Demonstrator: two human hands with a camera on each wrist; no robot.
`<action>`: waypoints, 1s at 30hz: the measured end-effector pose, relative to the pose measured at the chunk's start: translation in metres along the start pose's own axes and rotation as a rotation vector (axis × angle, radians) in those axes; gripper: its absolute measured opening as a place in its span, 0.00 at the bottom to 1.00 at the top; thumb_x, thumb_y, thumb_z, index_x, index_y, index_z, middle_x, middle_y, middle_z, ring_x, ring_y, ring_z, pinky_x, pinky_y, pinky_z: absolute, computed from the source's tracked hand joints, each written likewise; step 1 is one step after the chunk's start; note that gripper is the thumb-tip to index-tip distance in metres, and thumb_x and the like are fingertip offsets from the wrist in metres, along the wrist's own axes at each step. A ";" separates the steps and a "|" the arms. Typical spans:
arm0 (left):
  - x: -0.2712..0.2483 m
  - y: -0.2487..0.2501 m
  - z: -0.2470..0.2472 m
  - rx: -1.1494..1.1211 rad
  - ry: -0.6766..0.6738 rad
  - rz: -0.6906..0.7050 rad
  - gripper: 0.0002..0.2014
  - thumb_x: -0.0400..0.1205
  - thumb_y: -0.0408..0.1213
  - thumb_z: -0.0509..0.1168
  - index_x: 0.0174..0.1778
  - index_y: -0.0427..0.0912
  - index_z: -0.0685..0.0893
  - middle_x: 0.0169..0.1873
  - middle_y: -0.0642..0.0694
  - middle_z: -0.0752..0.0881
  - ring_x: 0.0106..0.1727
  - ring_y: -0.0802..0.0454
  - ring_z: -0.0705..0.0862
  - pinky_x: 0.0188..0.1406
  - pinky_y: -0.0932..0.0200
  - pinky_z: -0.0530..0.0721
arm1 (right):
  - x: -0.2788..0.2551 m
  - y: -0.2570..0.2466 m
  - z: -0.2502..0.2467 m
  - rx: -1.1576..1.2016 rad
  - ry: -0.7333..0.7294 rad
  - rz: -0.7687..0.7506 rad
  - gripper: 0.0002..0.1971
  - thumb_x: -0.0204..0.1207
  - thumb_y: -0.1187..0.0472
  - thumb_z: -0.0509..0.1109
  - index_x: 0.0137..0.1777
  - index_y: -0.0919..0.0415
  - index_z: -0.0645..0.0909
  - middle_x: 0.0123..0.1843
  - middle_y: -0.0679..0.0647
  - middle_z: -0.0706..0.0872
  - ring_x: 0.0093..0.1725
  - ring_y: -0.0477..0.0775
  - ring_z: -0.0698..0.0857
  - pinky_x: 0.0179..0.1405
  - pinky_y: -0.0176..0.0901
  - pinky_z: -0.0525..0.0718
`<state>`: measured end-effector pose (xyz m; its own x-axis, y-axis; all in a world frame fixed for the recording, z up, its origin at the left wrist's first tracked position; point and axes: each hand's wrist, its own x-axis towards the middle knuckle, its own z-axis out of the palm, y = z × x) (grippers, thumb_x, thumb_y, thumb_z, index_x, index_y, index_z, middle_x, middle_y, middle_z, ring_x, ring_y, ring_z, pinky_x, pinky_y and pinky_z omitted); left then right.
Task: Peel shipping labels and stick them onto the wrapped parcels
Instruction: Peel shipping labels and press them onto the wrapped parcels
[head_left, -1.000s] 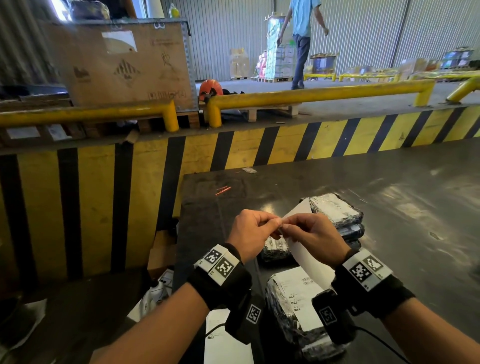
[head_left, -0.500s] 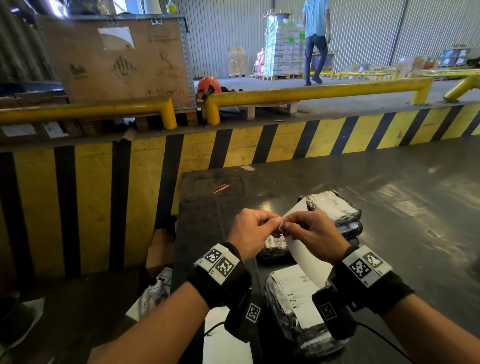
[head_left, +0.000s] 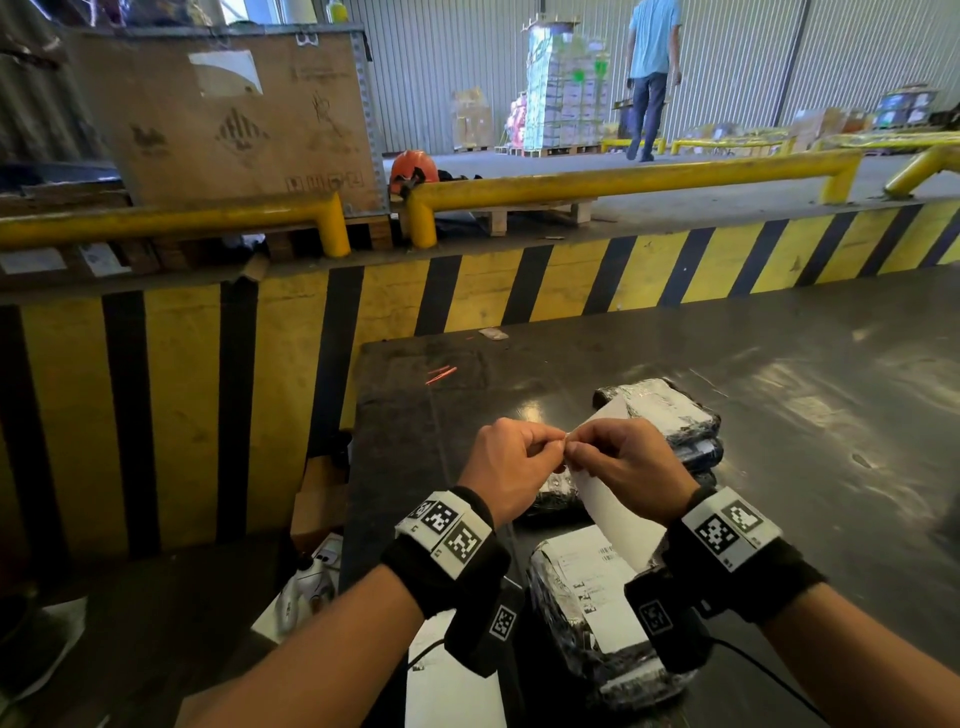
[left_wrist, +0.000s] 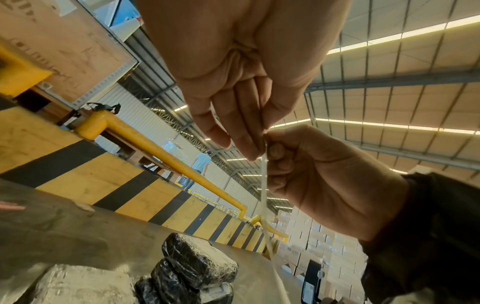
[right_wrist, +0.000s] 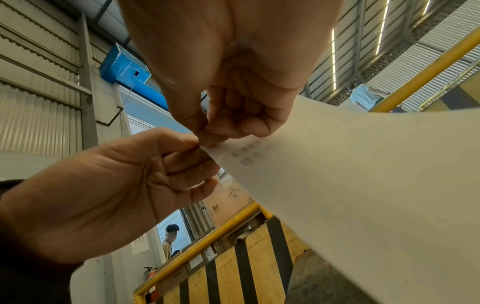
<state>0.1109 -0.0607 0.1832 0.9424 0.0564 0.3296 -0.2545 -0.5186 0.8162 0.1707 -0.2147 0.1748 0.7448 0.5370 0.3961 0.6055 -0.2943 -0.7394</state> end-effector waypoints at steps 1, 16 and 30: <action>0.001 -0.001 0.000 -0.003 0.009 -0.004 0.09 0.80 0.33 0.65 0.52 0.38 0.89 0.39 0.42 0.91 0.40 0.53 0.89 0.45 0.63 0.88 | 0.000 0.001 0.000 -0.013 0.008 0.001 0.10 0.75 0.64 0.70 0.34 0.51 0.85 0.32 0.47 0.88 0.33 0.43 0.86 0.38 0.41 0.85; 0.000 -0.009 0.007 -0.328 0.020 -0.129 0.09 0.79 0.28 0.67 0.53 0.29 0.87 0.42 0.34 0.89 0.41 0.49 0.88 0.46 0.64 0.88 | -0.002 0.007 -0.005 -0.038 -0.035 0.011 0.06 0.76 0.63 0.70 0.39 0.61 0.86 0.33 0.54 0.88 0.32 0.49 0.84 0.36 0.45 0.83; 0.008 0.001 0.016 -0.037 0.214 -0.086 0.07 0.78 0.34 0.69 0.50 0.40 0.89 0.39 0.51 0.88 0.37 0.66 0.87 0.39 0.75 0.84 | 0.000 0.018 -0.010 0.129 0.093 0.065 0.02 0.73 0.56 0.73 0.41 0.51 0.86 0.34 0.47 0.89 0.32 0.39 0.85 0.34 0.30 0.82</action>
<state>0.1211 -0.0743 0.1796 0.8945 0.2807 0.3480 -0.1866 -0.4730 0.8611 0.1840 -0.2283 0.1672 0.8076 0.4430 0.3893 0.5186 -0.2192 -0.8264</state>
